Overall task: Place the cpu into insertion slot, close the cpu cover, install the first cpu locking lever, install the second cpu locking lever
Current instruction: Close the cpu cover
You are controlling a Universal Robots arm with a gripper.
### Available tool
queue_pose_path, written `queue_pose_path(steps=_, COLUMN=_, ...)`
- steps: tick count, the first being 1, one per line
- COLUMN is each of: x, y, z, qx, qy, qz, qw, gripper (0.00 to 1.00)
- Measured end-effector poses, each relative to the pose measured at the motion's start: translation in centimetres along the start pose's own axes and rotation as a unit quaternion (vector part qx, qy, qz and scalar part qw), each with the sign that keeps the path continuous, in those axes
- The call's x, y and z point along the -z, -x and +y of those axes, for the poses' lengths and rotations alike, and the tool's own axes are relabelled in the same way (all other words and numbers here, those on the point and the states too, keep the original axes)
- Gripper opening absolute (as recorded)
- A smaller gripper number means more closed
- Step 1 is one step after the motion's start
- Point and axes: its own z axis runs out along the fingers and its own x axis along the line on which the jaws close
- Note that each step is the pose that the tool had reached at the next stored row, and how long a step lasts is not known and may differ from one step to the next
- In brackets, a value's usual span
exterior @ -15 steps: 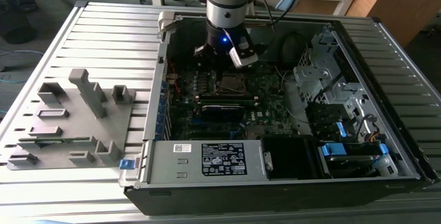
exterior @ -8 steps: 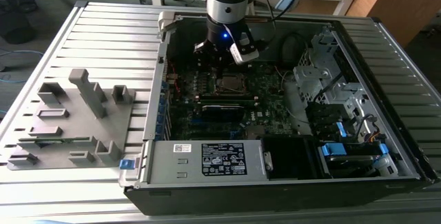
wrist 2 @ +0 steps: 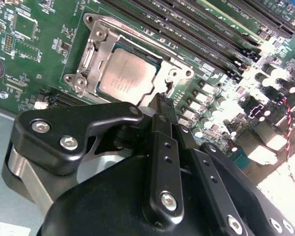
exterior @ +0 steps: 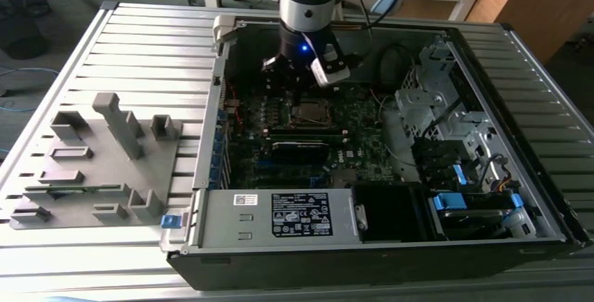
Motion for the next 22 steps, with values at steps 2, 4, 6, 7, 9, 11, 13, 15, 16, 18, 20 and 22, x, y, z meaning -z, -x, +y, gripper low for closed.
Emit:
queue_pose_path(steps=2, x=-0.01, y=0.29, z=0.01, qx=0.0, qy=0.0001, qz=-0.0001, qw=1.0, gripper=0.11)
queue_pose_path(steps=4, x=-0.02, y=0.61, z=0.02, qx=0.0, qy=0.0001, qz=0.0, qw=1.0, gripper=0.11)
queue_pose_path(steps=6, x=-0.03, y=0.94, z=0.03, qx=0.0, qy=0.0001, qz=-0.0001, qw=1.0, gripper=0.11)
queue_pose_path(steps=7, x=-0.03, y=1.14, z=0.04, qx=0.0, qy=0.0001, qz=-0.0001, qw=1.0, gripper=0.11)
queue_pose_path(steps=9, x=-0.04, y=1.65, z=0.05, qx=0.0, qy=0.0001, qz=-0.0001, qw=1.0, gripper=0.11)
queue_pose_path(steps=11, x=-0.06, y=2.16, z=0.07, qx=0.0, qy=0.0, qz=0.0, qw=1.0, gripper=0.11)
queue_pose_path(steps=13, x=-0.07, y=2.36, z=0.08, qx=0.0, qy=0.0002, qz=-0.0001, qw=1.0, gripper=0.11)
queue_pose_path(steps=15, x=-0.09, y=2.43, z=0.08, qx=0.0, qy=0.0001, qz=-0.0001, qw=1.0, gripper=0.11)
queue_pose_path(steps=16, x=-0.09, y=2.44, z=0.08, qx=0.0, qy=0.0001, qz=-0.0002, qw=1.0, gripper=0.11)
queue_pose_path(steps=18, x=-0.13, y=2.44, z=0.08, qx=0.0, qy=0.0, qz=-0.0016, qw=1.0, gripper=0.11)
queue_pose_path(steps=20, x=-0.17, y=2.44, z=0.08, qx=0.0, qy=0.0002, qz=-0.0037, qw=0.99999, gripper=0.11)
queue_pose_path(steps=22, x=-0.18, y=2.45, z=0.08, qx=0.0, qy=0.0002, qz=-0.0041, qw=0.99999, gripper=0.11)
